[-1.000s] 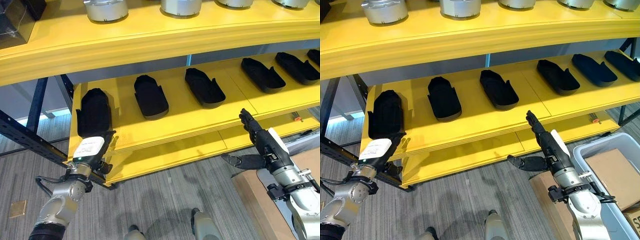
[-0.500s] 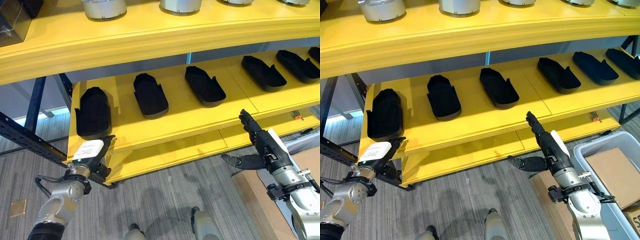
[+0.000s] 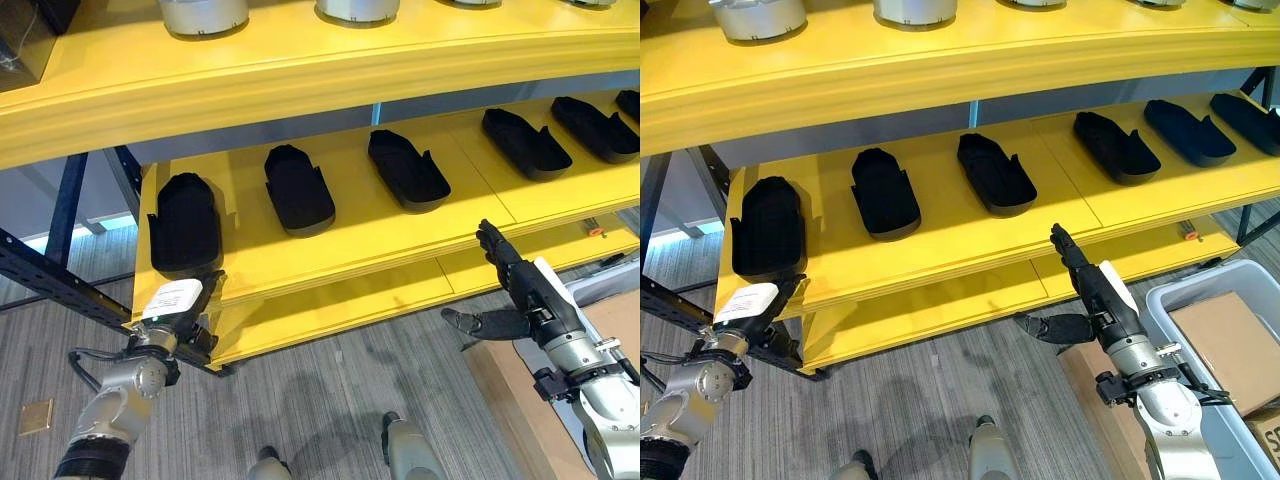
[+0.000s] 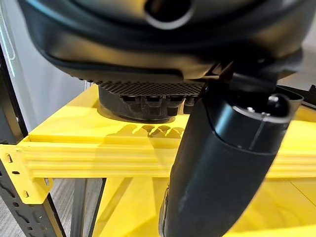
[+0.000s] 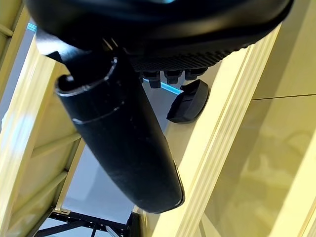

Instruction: Move parts from the plastic box to the shelf.

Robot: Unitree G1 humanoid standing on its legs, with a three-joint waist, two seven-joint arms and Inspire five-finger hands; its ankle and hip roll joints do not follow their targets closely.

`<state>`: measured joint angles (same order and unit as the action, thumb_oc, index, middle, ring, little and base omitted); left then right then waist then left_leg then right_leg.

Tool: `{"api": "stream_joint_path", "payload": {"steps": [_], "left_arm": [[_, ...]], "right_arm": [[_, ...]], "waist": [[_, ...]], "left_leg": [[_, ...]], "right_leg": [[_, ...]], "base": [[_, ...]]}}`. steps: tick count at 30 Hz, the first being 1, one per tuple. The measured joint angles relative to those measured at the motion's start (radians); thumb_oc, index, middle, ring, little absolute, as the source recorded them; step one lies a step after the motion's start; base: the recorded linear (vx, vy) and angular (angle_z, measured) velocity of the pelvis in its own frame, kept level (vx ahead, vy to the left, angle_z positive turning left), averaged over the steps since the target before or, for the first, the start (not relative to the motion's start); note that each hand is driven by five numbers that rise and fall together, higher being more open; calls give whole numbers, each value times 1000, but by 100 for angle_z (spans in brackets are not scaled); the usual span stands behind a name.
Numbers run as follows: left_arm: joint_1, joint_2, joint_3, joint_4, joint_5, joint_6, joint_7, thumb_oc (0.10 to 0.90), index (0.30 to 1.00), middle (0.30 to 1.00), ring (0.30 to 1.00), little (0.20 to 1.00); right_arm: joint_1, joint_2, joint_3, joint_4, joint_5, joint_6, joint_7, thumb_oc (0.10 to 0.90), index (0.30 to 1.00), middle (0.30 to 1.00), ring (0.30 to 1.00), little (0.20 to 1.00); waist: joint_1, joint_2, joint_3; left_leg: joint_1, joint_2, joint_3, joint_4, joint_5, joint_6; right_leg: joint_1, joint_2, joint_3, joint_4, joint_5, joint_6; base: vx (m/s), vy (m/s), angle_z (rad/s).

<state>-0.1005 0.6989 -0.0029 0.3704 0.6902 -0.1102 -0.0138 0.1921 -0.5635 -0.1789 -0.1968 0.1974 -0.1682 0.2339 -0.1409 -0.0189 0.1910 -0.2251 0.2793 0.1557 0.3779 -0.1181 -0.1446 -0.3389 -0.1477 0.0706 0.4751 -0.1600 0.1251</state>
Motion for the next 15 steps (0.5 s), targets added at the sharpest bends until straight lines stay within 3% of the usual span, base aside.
{"api": "stream_joint_path", "payload": {"steps": [15], "left_arm": [[-71, 71, -43, 82, -18, 2, -16, 900, 1000, 1000, 1000, 1000]], "right_arm": [[-5, 0, 0, 0, 0, 1, 8, 900, 1000, 1000, 1000, 1000]], "waist": [[-16, 0, 19]], "left_leg": [[-1, 2, 0, 12, -4, -8]], "right_leg": [[-3, 4, 1, 12, -4, 4]], "base": [[0, 0, 0]]}}
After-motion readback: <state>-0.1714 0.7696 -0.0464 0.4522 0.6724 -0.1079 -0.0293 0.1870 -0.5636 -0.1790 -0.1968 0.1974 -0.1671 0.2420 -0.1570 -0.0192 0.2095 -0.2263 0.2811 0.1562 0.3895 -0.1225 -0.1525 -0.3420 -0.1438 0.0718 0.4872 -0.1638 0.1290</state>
